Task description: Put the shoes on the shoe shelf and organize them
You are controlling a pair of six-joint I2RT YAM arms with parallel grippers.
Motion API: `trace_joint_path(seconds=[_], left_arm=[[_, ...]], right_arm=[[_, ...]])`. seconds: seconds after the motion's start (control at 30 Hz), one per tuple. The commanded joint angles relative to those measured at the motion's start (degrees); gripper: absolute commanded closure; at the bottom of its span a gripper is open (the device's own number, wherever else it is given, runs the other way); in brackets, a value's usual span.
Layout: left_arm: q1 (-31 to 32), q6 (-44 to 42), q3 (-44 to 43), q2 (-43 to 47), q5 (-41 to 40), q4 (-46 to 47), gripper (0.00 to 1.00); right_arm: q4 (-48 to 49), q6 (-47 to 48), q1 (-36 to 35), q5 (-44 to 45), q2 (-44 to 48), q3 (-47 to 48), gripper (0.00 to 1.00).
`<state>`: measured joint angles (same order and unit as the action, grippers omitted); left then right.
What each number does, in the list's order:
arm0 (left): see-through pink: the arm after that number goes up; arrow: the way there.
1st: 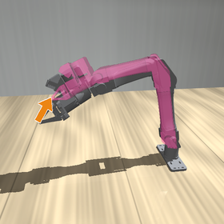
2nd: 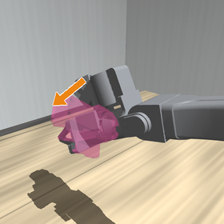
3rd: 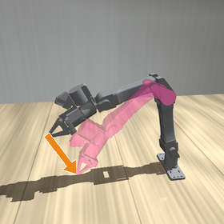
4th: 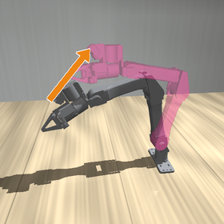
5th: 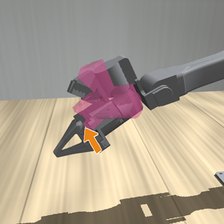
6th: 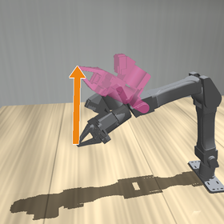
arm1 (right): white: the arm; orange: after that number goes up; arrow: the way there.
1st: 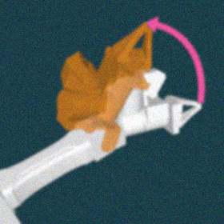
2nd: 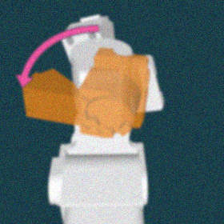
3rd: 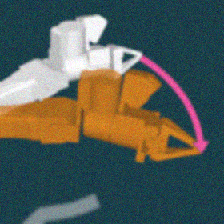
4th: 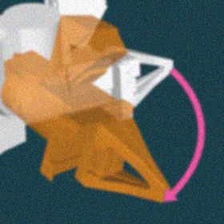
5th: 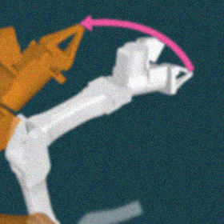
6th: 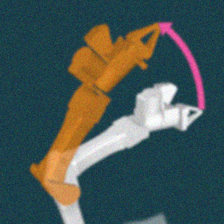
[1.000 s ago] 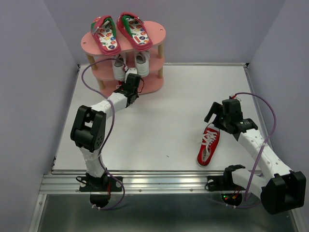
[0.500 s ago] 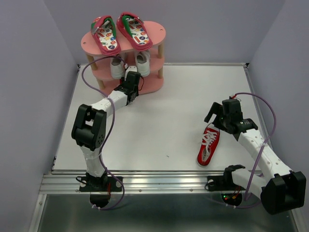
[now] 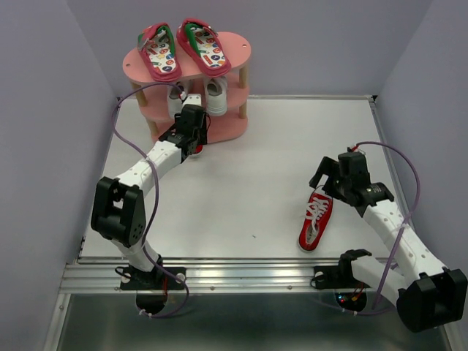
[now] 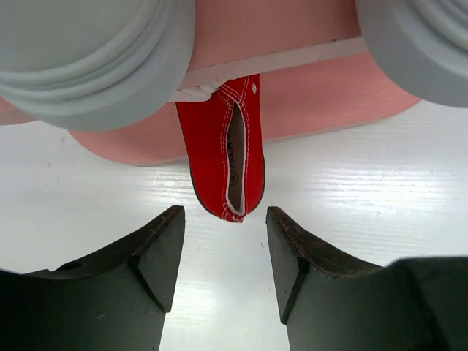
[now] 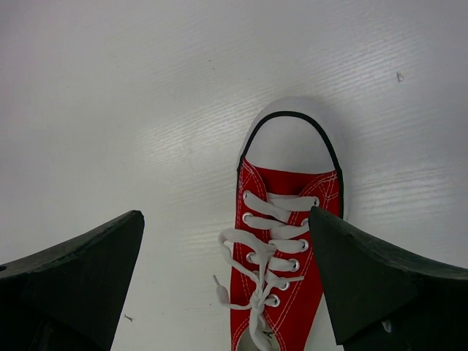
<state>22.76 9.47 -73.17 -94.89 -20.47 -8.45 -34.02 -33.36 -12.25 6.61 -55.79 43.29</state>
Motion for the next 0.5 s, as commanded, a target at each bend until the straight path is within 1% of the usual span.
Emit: trace_joint_path(seconds=[0.0,0.2,0.37,0.47], left_arm=[[-0.2,0.1,1.3,4.7,2.3,-2.1,0.4],[-0.2,0.6,2.4,8.0,5.2,-4.3,0.4],[-0.2,1.2,2.8,9.2,5.8,-5.4,0.39],[-0.2,1.2,3.1,8.9,6.1,-5.4,0.39]], right_arm=[[-4.6,-2.7,-2.8,0.5,2.1,1.5,0.0],[-13.1,-12.5,-3.9,1.0,2.0,-0.9,0.0],[-20.3,-15.4,-3.9,0.9,4.0,-0.7,0.0],[-22.0,-15.7,-4.4,0.4,4.7,-0.4,0.0]])
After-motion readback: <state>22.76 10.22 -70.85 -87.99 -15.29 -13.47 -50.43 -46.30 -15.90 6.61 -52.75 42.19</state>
